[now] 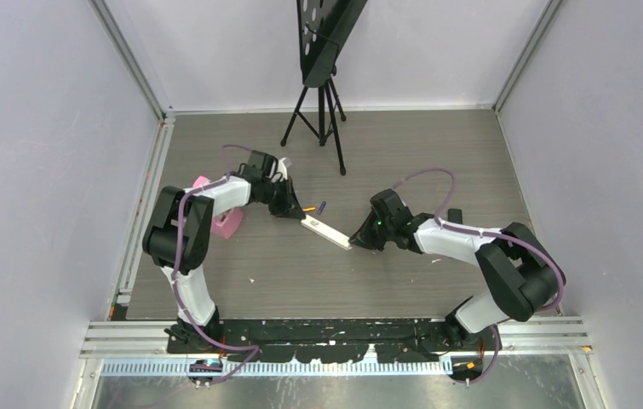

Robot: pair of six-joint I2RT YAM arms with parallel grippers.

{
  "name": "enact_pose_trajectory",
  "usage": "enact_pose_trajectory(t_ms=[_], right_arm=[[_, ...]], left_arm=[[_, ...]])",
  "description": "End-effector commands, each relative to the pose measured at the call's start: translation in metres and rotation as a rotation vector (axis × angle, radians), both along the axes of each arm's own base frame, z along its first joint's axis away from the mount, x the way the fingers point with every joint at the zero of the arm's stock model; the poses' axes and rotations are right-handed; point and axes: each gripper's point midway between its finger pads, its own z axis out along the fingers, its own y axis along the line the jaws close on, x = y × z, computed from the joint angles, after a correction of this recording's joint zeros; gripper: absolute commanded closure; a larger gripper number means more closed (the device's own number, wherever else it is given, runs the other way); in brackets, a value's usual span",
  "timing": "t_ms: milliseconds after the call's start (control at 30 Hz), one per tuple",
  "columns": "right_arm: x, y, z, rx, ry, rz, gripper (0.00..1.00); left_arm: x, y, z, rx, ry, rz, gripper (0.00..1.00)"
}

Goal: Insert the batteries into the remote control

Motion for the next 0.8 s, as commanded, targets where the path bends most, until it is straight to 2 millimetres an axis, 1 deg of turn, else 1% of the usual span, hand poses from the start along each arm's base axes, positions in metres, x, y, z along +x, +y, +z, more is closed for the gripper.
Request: enact_pose_trajectory(t_ms=[0,233,367,467,600,700,767], right_arm=[[-0.019,-0.012,-0.043,-0.123,0.078,-0.017,1.0],[-0.012,-0.009,-0.036,-0.129,0.056,-0.009,0.99],[-0.011,-0.006,-0.032,-0.118,0.05,-0.002,0.97],[-0.008,-0.006,-0.023,-0.116,0.025,0.003,0.95],[-0.002,-0.004,-0.001,-0.116,-0.048,0.054,0.9],[0.003,-0.001,0.023,-0.127,-0.139,0.139,0.89],[0.007,-0.002,0.038,-0.151,-0.204,0.203,0.83]], left_arm=[[-0.035,-0.002,-0.032,0.047,0.136,-0.061,1.0],[-0.036,-0.004,-0.029,0.018,0.154,-0.072,1.0],[-0.036,0.0,-0.028,0.033,0.148,-0.059,0.91],[-0.031,0.004,-0.021,0.061,0.115,-0.043,0.82],[-0.018,0.013,-0.006,0.097,0.058,-0.009,0.71],[-0.002,0.023,0.01,0.117,-0.002,0.045,0.61],[0.007,0.031,0.023,0.135,-0.047,0.084,0.56]])
